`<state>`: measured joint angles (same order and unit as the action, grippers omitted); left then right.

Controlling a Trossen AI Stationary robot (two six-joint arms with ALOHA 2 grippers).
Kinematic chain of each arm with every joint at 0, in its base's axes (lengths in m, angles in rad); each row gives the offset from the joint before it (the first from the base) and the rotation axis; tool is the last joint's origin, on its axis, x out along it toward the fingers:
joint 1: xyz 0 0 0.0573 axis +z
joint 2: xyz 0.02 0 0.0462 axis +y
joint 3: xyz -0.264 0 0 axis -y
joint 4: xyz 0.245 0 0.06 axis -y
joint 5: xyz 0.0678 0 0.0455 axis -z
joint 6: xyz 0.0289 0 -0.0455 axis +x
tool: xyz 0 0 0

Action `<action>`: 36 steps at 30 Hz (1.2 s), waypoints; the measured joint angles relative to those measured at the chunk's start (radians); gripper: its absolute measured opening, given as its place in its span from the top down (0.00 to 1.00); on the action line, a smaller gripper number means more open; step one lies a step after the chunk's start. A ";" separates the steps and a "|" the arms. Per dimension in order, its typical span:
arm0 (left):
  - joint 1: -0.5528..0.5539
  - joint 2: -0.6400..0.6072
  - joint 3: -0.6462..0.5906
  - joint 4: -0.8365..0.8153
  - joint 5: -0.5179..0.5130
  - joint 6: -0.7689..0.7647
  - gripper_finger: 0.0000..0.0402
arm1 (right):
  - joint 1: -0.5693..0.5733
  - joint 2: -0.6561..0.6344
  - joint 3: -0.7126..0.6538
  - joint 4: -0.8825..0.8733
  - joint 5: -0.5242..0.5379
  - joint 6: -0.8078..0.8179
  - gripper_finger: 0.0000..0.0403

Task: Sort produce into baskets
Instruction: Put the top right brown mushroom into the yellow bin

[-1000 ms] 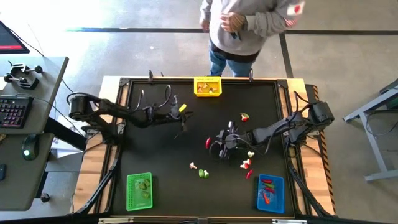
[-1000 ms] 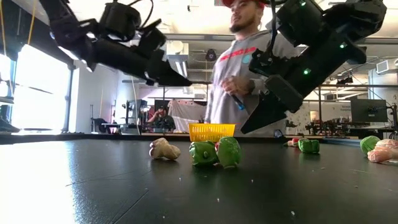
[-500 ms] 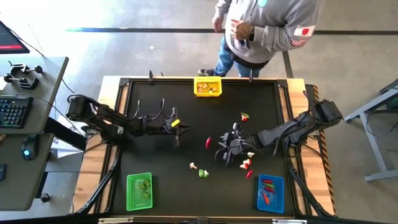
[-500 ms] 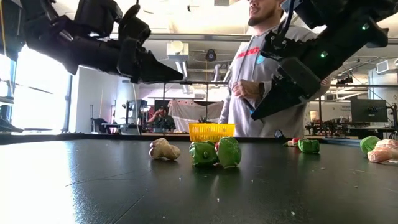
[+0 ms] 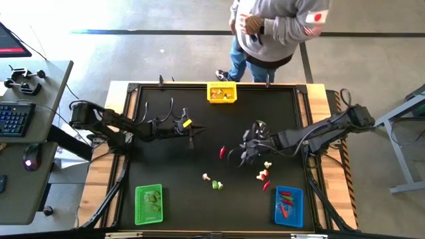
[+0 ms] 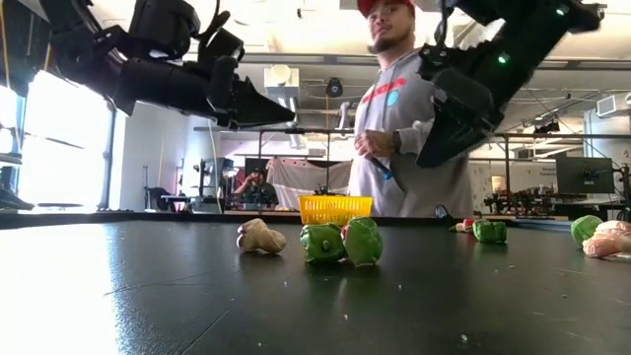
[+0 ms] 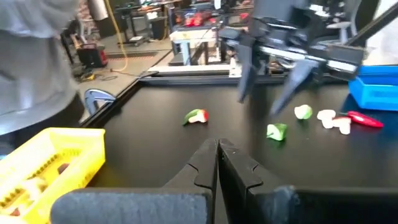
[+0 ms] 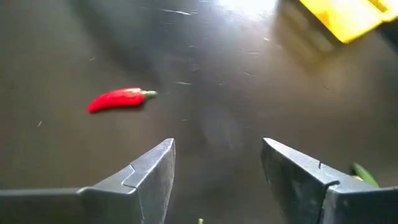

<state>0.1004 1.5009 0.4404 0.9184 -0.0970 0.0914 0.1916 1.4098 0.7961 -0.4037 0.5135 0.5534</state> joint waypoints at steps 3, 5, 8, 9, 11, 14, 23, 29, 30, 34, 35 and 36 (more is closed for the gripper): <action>0.011 0.000 0.000 0.000 0.019 0.017 1.00 | -0.015 0.000 0.057 -0.140 -0.014 0.097 0.43; 0.012 0.000 0.000 0.000 0.019 0.022 1.00 | -0.017 0.000 0.087 -0.219 -0.023 0.179 0.43; 0.012 0.000 0.000 -0.010 0.019 0.016 1.00 | -0.017 0.000 0.117 -0.318 -0.073 0.278 0.43; 0.012 0.000 0.000 -0.016 0.019 0.017 1.00 | -0.017 0.000 0.120 -0.340 -0.087 0.302 0.43; 0.012 0.000 0.000 -0.021 0.019 0.017 1.00 | -0.019 0.000 0.121 -0.369 -0.117 0.345 0.43; 0.012 0.000 0.000 -0.028 0.019 0.017 1.00 | -0.029 0.000 0.115 -0.395 -0.180 0.381 0.43; 0.012 0.000 0.000 -0.050 0.018 0.023 1.00 | -0.104 0.010 0.022 -0.363 -0.203 0.427 0.43; 0.012 0.000 0.000 -0.052 0.014 0.023 1.00 | -0.181 0.010 -0.002 -0.359 -0.168 0.415 0.43; 0.012 0.000 0.000 -0.052 0.014 0.019 1.00 | -0.198 0.010 -0.002 -0.358 -0.146 0.414 0.43; 0.012 0.000 0.000 -0.053 0.013 0.017 1.00 | -0.274 0.010 -0.002 -0.352 -0.085 0.353 0.43; 0.012 0.000 0.000 -0.054 0.012 0.017 1.00 | -0.293 0.010 -0.002 -0.346 -0.075 0.323 0.43; 0.012 0.000 0.000 -0.055 0.012 0.016 1.00 | -0.314 0.010 -0.002 -0.339 -0.073 0.295 0.43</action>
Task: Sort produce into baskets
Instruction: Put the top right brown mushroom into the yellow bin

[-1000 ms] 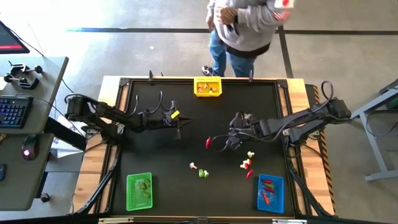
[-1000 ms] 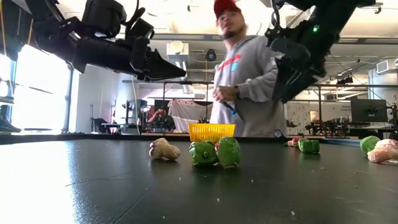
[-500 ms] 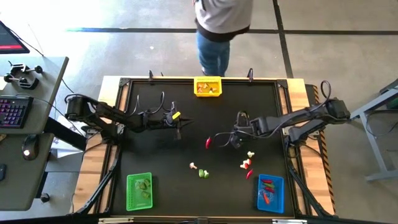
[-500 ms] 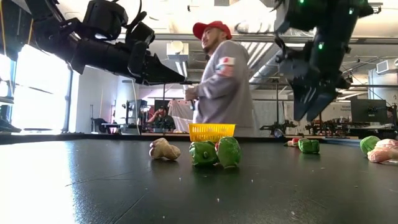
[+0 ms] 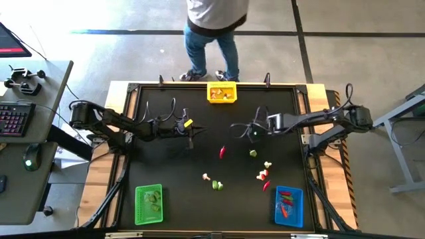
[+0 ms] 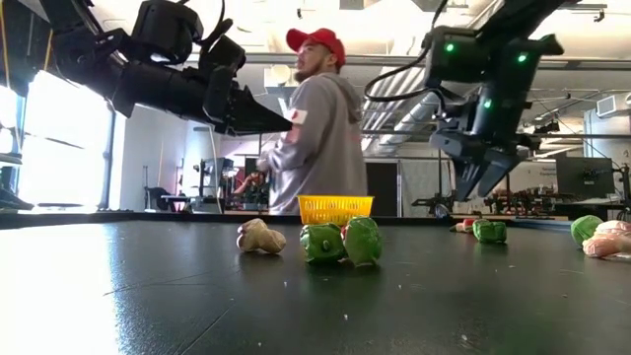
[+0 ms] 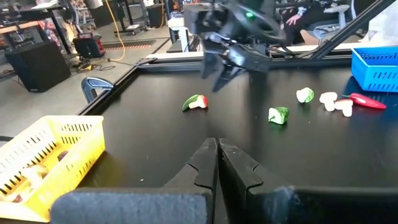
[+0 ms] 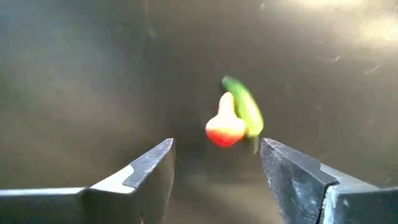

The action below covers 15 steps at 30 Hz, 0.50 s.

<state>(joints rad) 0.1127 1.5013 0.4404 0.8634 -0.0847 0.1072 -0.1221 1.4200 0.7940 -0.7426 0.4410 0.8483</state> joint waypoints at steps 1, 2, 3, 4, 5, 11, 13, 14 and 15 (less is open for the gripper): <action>0.000 0.000 0.000 -0.003 0.000 -0.001 1.00 | -0.021 0.000 0.000 0.010 -0.003 -0.033 0.44; 0.000 0.000 0.000 -0.006 0.000 -0.001 1.00 | -0.042 0.000 0.000 0.021 -0.010 -0.071 0.44; -0.001 0.000 0.000 -0.007 0.000 -0.001 1.00 | -0.065 0.000 0.000 0.028 -0.014 -0.109 0.45; -0.002 0.000 0.000 -0.009 -0.001 -0.002 1.00 | -0.089 0.000 0.000 0.034 -0.016 -0.145 0.45; -0.002 0.000 0.000 -0.012 -0.001 -0.002 1.00 | -0.116 0.000 0.000 0.039 -0.022 -0.177 0.46; -0.002 0.000 0.000 -0.027 -0.001 -0.021 1.00 | -0.278 0.000 -0.002 0.078 -0.144 -0.390 0.50; -0.002 0.000 0.000 -0.041 0.010 -0.030 1.00 | -0.325 0.000 -0.017 0.136 -0.227 -0.456 0.50; -0.002 0.000 0.000 -0.048 0.025 -0.035 1.00 | -0.344 0.000 -0.028 0.164 -0.270 -0.487 0.51; -0.002 0.000 0.000 -0.051 0.041 -0.035 1.00 | -0.361 0.000 -0.041 0.188 -0.304 -0.510 0.51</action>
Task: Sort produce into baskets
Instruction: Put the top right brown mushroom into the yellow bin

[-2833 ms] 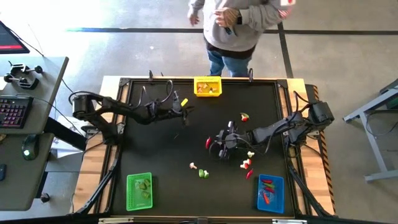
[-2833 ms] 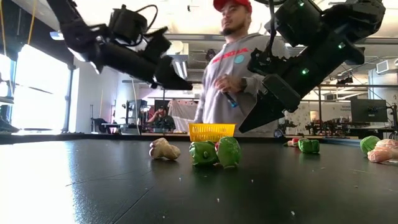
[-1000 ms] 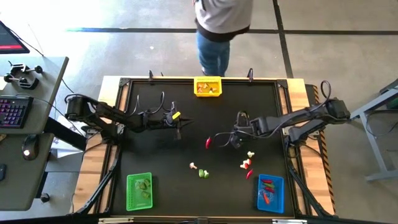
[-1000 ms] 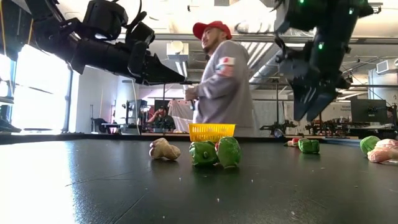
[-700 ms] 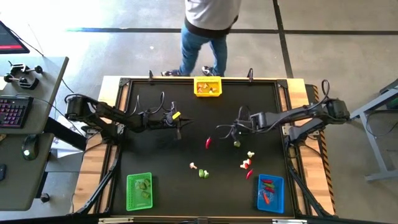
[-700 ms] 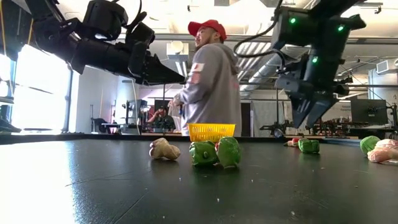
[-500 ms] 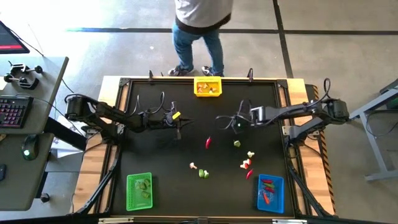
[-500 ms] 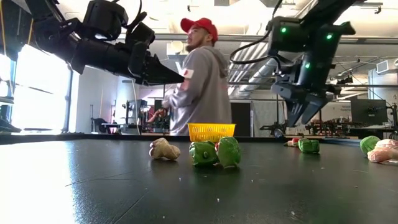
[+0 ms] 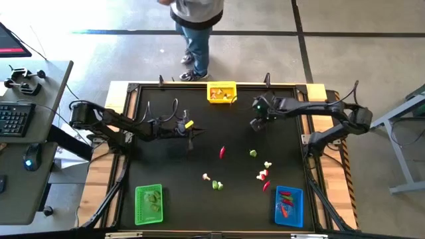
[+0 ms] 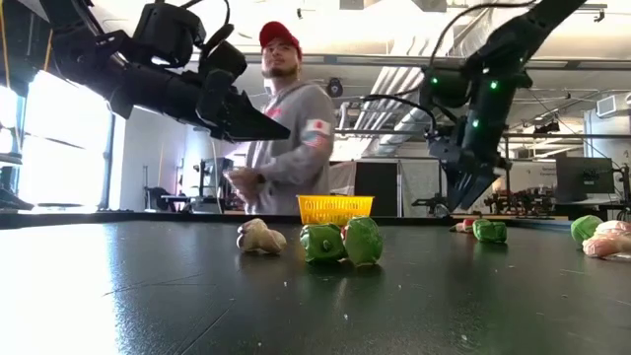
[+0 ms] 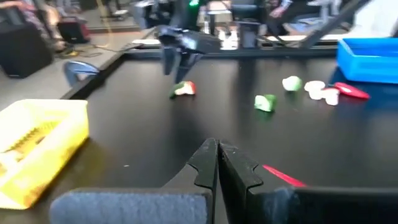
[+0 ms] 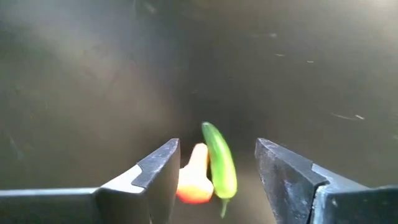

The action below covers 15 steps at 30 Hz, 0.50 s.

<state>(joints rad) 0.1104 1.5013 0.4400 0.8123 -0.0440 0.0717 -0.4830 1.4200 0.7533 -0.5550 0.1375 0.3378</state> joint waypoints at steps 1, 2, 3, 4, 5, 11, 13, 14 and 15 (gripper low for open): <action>0.000 0.000 0.000 0.000 0.014 0.000 1.00 | -0.013 0.000 -0.013 0.022 -0.025 -0.018 0.51; 0.000 0.000 0.000 0.000 0.027 0.000 1.00 | -0.020 0.000 -0.025 0.035 -0.041 -0.027 0.51; 0.000 0.000 0.000 0.001 0.046 0.000 1.00 | -0.024 0.000 -0.036 0.040 -0.048 -0.032 0.51; 0.000 0.000 -0.001 0.003 0.070 0.000 1.00 | -0.026 0.000 -0.045 0.040 -0.052 -0.032 0.51; 0.000 0.000 -0.001 0.005 0.096 0.000 1.00 | -0.028 0.000 -0.054 0.042 -0.053 -0.032 0.51; 0.000 0.000 -0.002 0.022 0.198 -0.007 1.00 | -0.028 0.000 -0.109 0.058 -0.040 -0.018 0.51; 0.000 0.000 -0.002 0.033 0.199 -0.002 1.00 | -0.029 0.000 -0.124 0.083 -0.037 -0.007 0.51; 0.000 0.000 -0.006 0.049 0.200 -0.002 1.00 | -0.030 0.000 -0.131 0.098 -0.038 -0.006 0.51; 0.000 0.000 -0.020 0.084 0.200 -0.004 1.00 | -0.030 0.000 -0.138 0.109 -0.038 -0.006 0.51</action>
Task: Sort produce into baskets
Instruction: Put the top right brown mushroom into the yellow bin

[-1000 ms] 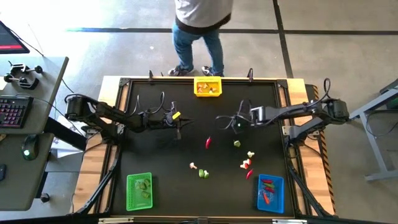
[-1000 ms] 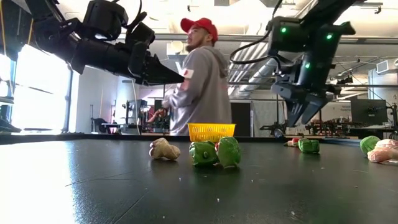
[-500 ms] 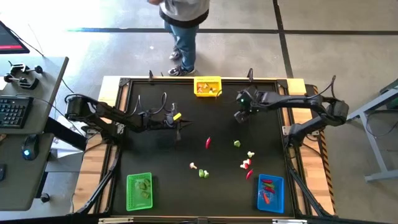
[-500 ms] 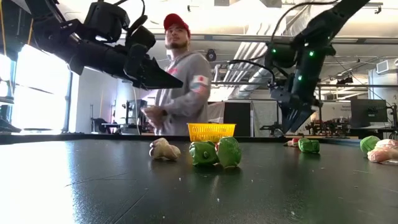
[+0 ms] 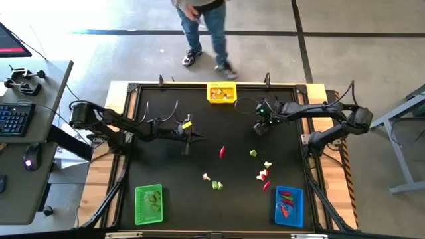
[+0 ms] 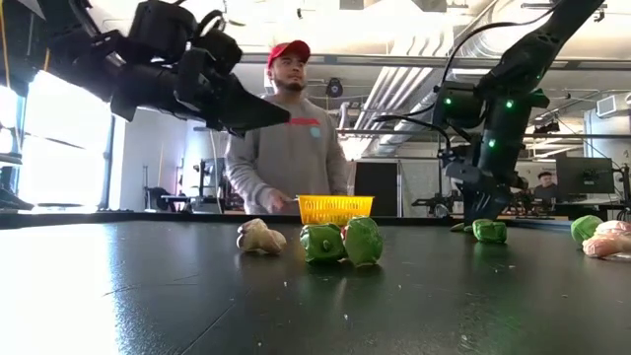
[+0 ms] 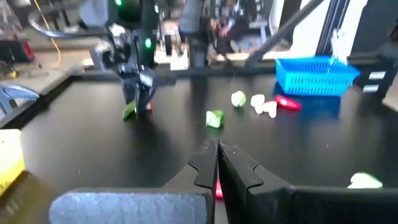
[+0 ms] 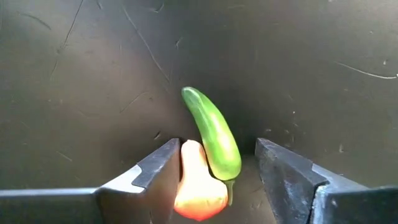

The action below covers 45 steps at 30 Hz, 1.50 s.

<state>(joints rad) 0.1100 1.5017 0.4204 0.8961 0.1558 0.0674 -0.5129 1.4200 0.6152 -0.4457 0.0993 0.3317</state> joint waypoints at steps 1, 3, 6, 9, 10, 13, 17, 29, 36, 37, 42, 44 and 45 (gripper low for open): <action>-0.001 0.000 -0.018 0.042 0.000 -0.004 1.00 | 0.000 0.000 -0.007 0.011 -0.001 0.000 0.51; -0.002 0.000 -0.065 0.136 0.013 -0.018 1.00 | 0.000 -0.002 -0.014 0.018 -0.005 0.000 0.53; -0.002 0.000 -0.138 0.293 0.025 -0.054 1.00 | 0.000 -0.002 -0.018 0.022 -0.006 0.002 0.57; -0.002 0.000 -0.201 0.403 0.026 -0.066 1.00 | 0.000 -0.002 -0.018 0.024 -0.008 0.000 0.63; -0.002 0.000 -0.218 0.432 0.026 -0.067 1.00 | 0.000 -0.002 -0.018 0.024 -0.008 -0.003 0.66; -0.002 0.000 -0.259 0.490 0.025 -0.072 1.00 | 0.000 -0.002 -0.018 0.026 -0.012 -0.019 0.74; -0.002 0.000 -0.279 0.501 0.022 -0.092 1.00 | 0.000 -0.001 -0.009 0.015 -0.015 -0.041 0.86; -0.002 0.000 -0.285 0.497 0.021 -0.089 1.00 | 0.034 -0.070 0.190 -0.228 0.024 -0.042 0.98; -0.002 0.000 -0.285 0.490 0.020 -0.057 1.00 | 0.139 -0.146 0.279 -0.381 0.051 0.075 0.99; -0.002 0.000 -0.285 0.490 0.020 -0.057 1.00 | 0.158 -0.155 0.284 -0.401 0.051 0.100 0.99; -0.002 0.000 -0.285 0.482 0.020 -0.056 1.00 | 0.273 -0.196 0.287 -0.419 0.051 0.188 0.99; -0.002 0.000 -0.285 0.480 0.020 -0.056 1.00 | 0.312 -0.197 0.287 -0.361 0.061 0.191 0.99; -0.002 0.000 -0.285 0.482 0.020 -0.056 1.00 | 0.328 -0.193 0.287 -0.304 0.073 0.184 0.99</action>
<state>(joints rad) 0.1078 1.5017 0.1356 1.3784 0.1761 0.0116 -0.1848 1.2267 0.9020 -0.7499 0.1727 0.5155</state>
